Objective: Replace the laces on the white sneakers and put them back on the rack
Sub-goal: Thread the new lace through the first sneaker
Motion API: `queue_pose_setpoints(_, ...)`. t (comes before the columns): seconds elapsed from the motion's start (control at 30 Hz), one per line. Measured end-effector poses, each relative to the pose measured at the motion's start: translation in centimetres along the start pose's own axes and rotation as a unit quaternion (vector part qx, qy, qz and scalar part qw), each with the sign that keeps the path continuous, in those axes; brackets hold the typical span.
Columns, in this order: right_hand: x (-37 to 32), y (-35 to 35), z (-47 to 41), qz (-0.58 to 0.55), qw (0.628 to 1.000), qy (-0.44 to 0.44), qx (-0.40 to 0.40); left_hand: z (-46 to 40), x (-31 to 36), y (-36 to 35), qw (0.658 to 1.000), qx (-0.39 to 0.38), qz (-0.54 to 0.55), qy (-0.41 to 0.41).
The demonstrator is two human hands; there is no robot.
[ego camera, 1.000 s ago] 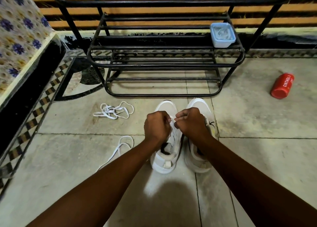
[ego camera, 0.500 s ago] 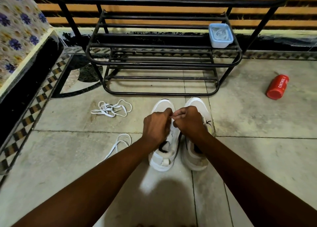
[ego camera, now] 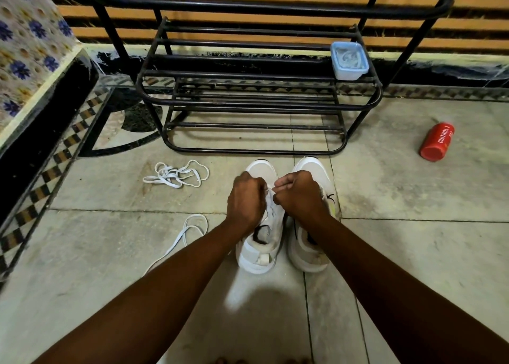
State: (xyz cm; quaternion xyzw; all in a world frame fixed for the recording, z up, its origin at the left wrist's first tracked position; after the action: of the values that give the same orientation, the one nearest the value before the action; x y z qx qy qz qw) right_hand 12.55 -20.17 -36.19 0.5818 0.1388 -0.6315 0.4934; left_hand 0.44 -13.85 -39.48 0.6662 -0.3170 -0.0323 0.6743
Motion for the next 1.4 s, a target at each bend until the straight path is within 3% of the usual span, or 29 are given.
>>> queue_pose_setpoints(0.2, -0.2, -0.2, 0.2, 0.005, 1.000, 0.010, 0.020, -0.8, 0.6, -0.1, 0.998, -0.037, -0.038, 0.021)
queue_pose_setpoints(0.43, 0.4, -0.1, 0.6, -0.029, 0.999, -0.012, 0.012, -1.1, 0.8, 0.4, 0.988, -0.044, 0.069, 0.129)
queue_pose_setpoints(0.67, 0.0, 0.8, 1.1, -0.037, 0.999, -0.017, 0.012, -0.2, -0.3, 1.1, 0.977, -0.053, 0.191, 0.082)
queue_pose_setpoints(0.9, -0.3, 1.0, 1.2, -0.040, 0.999, -0.013, 0.002, -0.2, 0.1, -0.5, 0.967, -0.006, 0.147, 0.208)
queue_pose_setpoints(1.13, -0.5, 0.8, 1.3, -0.011, 1.000, -0.019, 0.007, -1.0, 0.6, 0.2, 0.980, 0.010, 0.098, 0.175)
queue_pose_setpoints(1.3, -0.7, 0.9, 1.6, -0.007, 0.999, -0.035, 0.007, -0.4, 0.1, 0.7, 0.978, 0.041, 0.145, 0.142)
queue_pose_setpoints(1.4, -0.3, 0.1, 1.0, -0.011, 0.999, -0.046, 0.006, -0.5, -0.5, 0.1, 0.971, 0.016, 0.200, 0.131)
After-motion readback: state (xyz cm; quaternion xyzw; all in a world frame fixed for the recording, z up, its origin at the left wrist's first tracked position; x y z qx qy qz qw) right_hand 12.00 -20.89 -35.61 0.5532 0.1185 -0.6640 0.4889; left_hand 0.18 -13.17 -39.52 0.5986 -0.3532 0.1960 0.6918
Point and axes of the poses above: each hand's wrist, its own z-axis away from the middle knuckle, its own y-axis out of the back of the hand, x = y × z, the point moved 3 cm from there along -z, towards the middle knuckle, and after that the axes turned 10 degrees about -z, right-handed, at the moved point
